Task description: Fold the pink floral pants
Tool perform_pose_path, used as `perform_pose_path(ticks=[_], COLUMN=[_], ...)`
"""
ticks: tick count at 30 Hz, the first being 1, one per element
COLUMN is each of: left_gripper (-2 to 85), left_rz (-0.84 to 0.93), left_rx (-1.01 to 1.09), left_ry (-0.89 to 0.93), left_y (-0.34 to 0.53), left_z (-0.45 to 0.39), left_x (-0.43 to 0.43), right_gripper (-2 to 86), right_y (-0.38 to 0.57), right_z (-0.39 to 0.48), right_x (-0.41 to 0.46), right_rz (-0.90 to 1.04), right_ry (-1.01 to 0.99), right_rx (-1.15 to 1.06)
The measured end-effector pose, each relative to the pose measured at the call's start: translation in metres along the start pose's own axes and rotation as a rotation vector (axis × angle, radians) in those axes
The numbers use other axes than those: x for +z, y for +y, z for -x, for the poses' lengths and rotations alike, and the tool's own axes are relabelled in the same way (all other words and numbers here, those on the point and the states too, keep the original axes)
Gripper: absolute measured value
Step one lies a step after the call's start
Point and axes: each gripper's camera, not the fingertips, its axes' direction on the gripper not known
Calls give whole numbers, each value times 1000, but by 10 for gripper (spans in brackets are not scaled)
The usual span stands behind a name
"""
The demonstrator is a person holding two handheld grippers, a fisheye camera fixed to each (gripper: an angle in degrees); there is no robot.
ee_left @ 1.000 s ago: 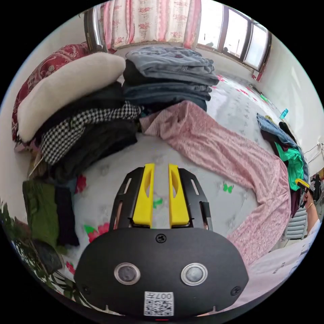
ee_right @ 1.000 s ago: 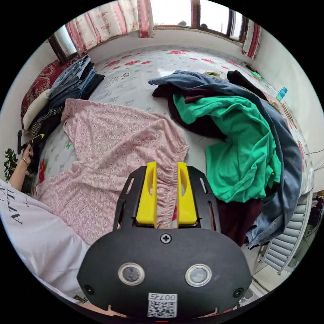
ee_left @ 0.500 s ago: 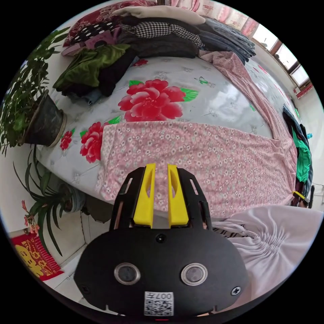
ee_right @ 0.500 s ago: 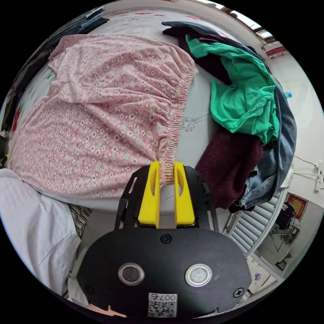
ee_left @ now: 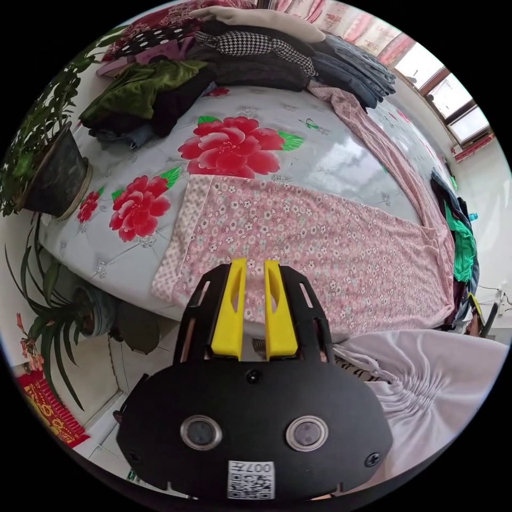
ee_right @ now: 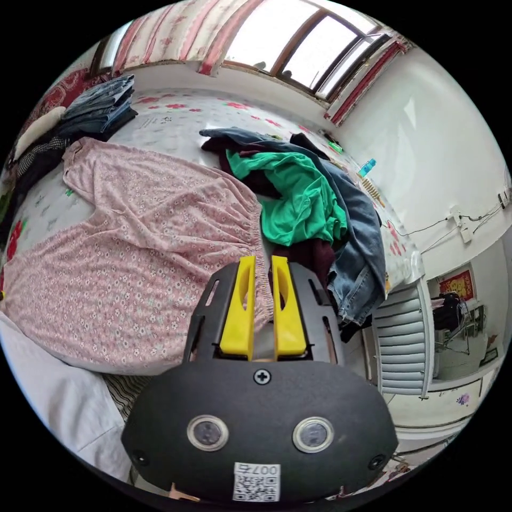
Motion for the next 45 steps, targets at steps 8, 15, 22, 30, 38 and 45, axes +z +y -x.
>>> perform_pose_path(ticks=[8,15,22,30,38,45], left_gripper=[60,107,113,111,34,67], left_rz=[-53,-143,-120,-54,-185,-213], left_rx=[88,266,307,381,79,-35], left_ry=[112,273,361,300,167,26], left_y=[-61,-177,-294,-389,-331,-279], left_z=[-16,-58,-107,-179,-59,32], left_x=[-8,-29,5,84,75,45], right_gripper=[49,48,44,51,54,47], right_y=[-59,-121,-175,-172,-134,-142], right_z=[127,265,380,433,441,439], right_x=[-33,-27,32,81,83,93], right_rz=[-156,-170,-74,-5,-100,-68], right_ry=[-393,-571,-619,-663,-665,-762], right_rx=[-254,-526,-721,-723,-765,-801])
